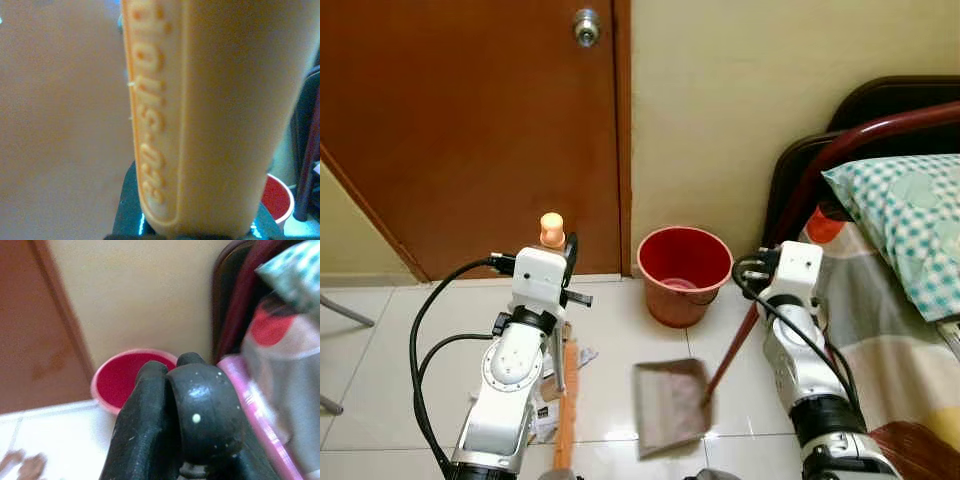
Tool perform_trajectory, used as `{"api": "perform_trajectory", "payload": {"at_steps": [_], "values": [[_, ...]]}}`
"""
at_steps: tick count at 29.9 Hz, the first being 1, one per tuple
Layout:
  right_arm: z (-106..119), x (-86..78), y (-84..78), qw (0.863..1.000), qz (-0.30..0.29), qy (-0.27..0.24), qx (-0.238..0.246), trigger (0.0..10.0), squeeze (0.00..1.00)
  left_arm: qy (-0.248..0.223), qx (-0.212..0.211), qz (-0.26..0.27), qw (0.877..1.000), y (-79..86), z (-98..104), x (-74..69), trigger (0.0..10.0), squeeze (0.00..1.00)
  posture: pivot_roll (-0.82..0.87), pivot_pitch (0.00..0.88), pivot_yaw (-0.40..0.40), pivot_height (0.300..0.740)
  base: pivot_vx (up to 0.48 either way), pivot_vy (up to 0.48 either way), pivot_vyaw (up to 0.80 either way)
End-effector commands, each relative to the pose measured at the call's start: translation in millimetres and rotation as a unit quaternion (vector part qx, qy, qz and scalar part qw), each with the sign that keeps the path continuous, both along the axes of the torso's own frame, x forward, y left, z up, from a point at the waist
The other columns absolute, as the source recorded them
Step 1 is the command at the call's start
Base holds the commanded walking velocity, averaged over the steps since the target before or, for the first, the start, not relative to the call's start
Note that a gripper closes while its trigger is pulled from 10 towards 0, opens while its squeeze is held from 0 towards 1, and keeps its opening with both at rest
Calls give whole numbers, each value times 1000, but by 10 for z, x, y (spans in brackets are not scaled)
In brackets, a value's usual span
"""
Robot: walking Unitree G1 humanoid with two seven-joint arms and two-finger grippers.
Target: Sweep floor
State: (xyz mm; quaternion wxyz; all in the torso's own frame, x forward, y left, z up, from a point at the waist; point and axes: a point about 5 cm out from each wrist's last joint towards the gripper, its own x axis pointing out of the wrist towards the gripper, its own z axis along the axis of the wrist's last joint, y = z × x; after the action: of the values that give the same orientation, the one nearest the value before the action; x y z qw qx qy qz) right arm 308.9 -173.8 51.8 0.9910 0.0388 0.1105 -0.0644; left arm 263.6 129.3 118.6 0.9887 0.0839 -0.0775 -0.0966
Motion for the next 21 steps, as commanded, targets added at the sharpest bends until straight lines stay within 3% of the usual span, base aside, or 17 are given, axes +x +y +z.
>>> {"api": "perform_trajectory", "payload": {"at_steps": [1,14,18,21], "values": [[25,-19,-8,1000,12,-4,-3,10000,0,-3,-7,16,1000,46,1,-18,10000,0,99,49,-37,740,0,0,0],[-147,-291,-160,995,49,82,-30,10000,0,10,-17,35,999,35,-76,-21,10000,0,75,41,-50,740,0,0,0],[-52,-234,-208,999,11,48,-4,10000,0,2,-22,27,999,-34,-33,3,10000,0,32,42,-50,740,0,0,0],[43,-166,-187,1000,2,18,-10,10000,0,-3,-26,32,999,-39,-2,3,10000,0,24,41,-50,740,0,0,0]]}}
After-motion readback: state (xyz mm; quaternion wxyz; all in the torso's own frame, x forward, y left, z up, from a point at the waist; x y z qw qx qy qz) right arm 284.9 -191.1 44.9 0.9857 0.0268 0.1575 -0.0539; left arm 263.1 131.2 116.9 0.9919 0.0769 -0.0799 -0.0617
